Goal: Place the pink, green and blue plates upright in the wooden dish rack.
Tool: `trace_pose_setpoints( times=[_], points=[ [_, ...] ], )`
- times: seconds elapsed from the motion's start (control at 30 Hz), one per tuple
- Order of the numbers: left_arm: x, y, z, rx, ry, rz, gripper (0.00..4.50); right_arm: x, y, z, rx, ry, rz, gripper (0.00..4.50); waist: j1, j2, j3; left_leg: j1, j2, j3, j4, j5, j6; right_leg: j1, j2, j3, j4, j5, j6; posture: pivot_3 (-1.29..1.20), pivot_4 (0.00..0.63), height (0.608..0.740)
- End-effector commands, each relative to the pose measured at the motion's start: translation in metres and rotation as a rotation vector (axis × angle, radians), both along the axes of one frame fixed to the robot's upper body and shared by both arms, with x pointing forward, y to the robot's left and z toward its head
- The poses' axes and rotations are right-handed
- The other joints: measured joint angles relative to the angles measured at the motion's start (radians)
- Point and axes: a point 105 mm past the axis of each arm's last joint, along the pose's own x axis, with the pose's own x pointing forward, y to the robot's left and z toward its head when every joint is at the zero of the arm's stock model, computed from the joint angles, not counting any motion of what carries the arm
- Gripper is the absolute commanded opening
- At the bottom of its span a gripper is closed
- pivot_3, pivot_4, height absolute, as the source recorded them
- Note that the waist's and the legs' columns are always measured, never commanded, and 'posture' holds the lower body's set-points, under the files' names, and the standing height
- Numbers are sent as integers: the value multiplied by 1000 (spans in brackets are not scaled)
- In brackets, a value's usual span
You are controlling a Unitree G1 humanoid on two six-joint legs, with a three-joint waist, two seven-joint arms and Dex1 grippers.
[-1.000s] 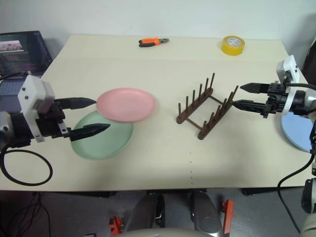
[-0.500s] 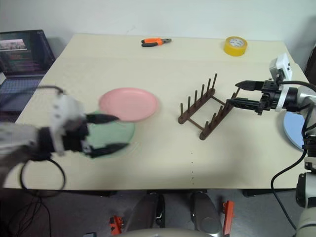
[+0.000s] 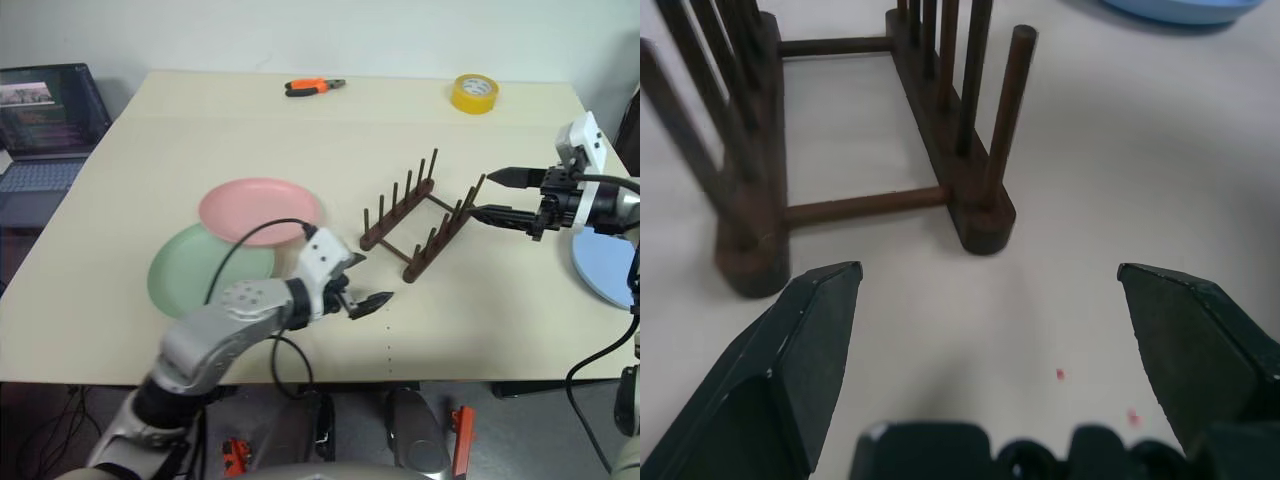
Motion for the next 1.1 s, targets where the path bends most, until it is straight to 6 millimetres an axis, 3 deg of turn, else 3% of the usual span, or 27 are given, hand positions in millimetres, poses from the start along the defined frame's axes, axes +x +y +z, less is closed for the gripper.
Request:
trace_pose_setpoints(
  times=[0.03,0.2,0.4,0.5,0.63,0.77,0.83,0.97,1.1],
  points=[
    [13,-18,-2,28,-38,24,4500,-8,0,21,1,-72,-5,4469,0,0,0,0,0,0,0,0,0,0,0,0,0,0,0,0,150,740],
    [28,-45,-18,81,-12,62,4500,-13,1,22,-1,-77,-20,4469,0,1,0,0,-1,0,0,0,0,0,1,0,-1,0,0,0,150,740],
    [31,-67,-37,159,7,47,4500,-19,-4,26,-12,-88,-55,4469,4,1,-1,-1,-1,0,0,0,0,0,0,-1,-1,0,0,0,150,740],
    [31,-74,-41,170,-3,36,3955,-21,-6,26,-13,-93,-66,4500,6,2,-2,0,-1,0,0,0,0,1,0,-1,-1,0,1,0,150,740],
    [34,-79,-38,161,-22,31,2569,-23,-6,27,-10,-99,-76,4500,6,2,-2,0,-2,0,1,0,1,2,0,-1,-2,1,2,0,150,740],
    [48,-69,-33,180,-76,46,1237,-22,-6,25,-3,-110,-89,4500,6,2,-2,0,-2,0,2,0,1,3,0,-2,-2,2,3,0,150,740],
    [55,-63,-28,175,-95,42,996,-22,-7,25,0,-114,-93,4500,2,2,-2,0,-2,0,2,0,1,2,0,-2,-2,2,3,0,150,740],
    [66,-50,-14,159,-127,-23,996,-21,-7,26,6,-126,-100,4500,-4,2,-2,0,-1,0,1,0,1,1,0,-1,-2,2,3,0,150,740],
    [62,-48,-6,122,-95,-163,996,-24,-7,26,1,-131,-99,4500,-3,2,-2,0,-1,0,0,0,1,0,1,-1,-1,1,2,0,150,740]
  ],
)
